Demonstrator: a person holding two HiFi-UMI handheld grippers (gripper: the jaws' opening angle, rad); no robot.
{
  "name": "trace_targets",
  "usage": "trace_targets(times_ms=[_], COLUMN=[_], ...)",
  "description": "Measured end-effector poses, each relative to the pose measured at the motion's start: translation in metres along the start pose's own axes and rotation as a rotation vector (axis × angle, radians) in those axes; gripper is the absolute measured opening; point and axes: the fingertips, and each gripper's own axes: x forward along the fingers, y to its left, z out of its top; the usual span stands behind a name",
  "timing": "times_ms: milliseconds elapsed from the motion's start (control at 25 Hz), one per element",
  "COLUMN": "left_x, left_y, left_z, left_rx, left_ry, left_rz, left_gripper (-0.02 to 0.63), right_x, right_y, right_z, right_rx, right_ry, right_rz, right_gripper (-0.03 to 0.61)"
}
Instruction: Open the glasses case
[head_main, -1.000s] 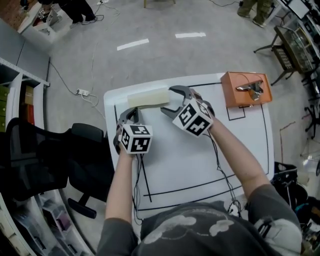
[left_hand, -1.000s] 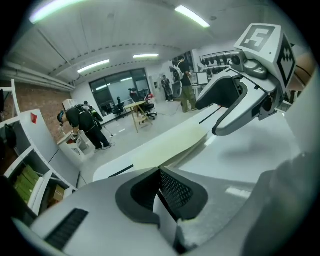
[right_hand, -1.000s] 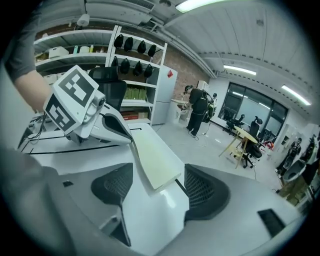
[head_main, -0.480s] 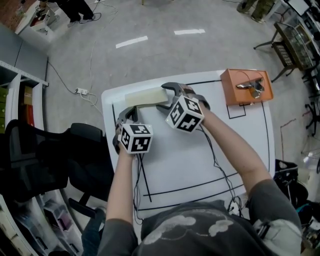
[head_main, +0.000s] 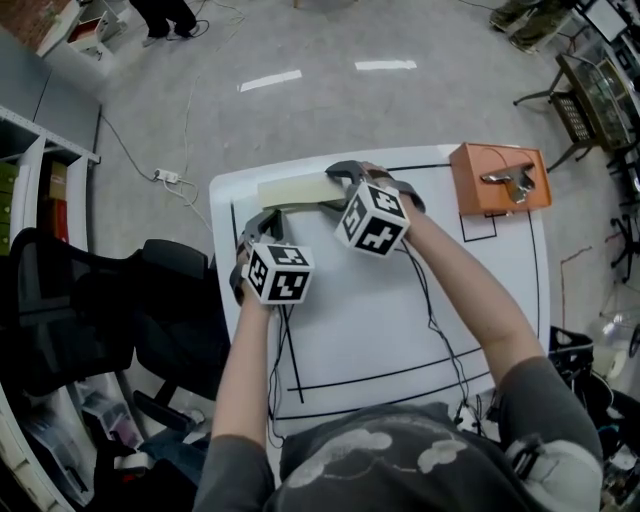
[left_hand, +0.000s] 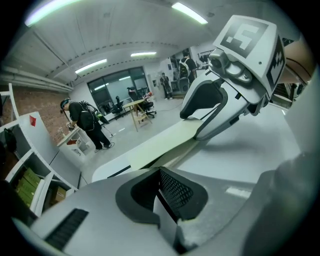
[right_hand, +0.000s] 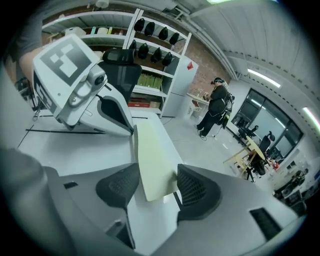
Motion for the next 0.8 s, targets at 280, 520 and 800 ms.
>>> trace_targets(times_ms=[280, 520, 800], left_x=[0.000, 0.000, 0.000], left_y=[0.000, -0.001, 0.000], left_z=[-0.001, -0.001, -0.001], left_rx=[-0.008, -0.008, 0.001], left_ry=[-0.001, 0.000, 0.002], left_rz=[-0.008, -0.017, -0.029], left_gripper=[0.002, 0.002, 0.002], right_x=[-0.010, -0.008, 0.001], right_y=[-0.022, -0.047, -0.066], right_z=[0.017, 0.026, 0.024], right_rx=[0.025, 0.096, 0.177], right_ry=[-0.046, -0.057, -0.033], right_rz=[-0.062, -0.090, -0.106], right_gripper=[0.178, 0.166, 0.158])
